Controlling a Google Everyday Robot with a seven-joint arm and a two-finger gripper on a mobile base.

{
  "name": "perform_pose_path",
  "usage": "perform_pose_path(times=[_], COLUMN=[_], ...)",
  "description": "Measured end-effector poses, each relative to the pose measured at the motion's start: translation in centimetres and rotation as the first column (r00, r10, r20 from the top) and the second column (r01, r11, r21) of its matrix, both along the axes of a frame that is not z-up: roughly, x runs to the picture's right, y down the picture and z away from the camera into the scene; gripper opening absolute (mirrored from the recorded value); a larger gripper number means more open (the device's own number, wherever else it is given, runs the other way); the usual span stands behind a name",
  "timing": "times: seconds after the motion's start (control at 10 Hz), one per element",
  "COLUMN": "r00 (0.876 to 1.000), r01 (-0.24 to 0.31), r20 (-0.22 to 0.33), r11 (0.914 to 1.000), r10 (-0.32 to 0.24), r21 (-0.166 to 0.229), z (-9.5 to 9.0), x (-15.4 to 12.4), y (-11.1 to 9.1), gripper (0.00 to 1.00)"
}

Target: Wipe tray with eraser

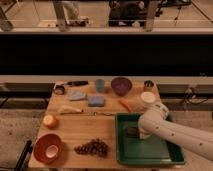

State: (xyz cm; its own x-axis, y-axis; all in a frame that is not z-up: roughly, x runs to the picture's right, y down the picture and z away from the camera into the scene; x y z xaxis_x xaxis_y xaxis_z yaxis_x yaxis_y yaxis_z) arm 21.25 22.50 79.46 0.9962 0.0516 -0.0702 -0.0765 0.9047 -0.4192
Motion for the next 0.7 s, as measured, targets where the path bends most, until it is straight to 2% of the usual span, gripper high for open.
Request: perform_pose_path(times=[0.7], r00=[1.000], r01=[0.024], r20=[0.006], r11=[0.9997], r10=[-0.024], r21=[-0.008], z=[-4.2], x=[-0.2], y=[3.3], gripper=[0.00])
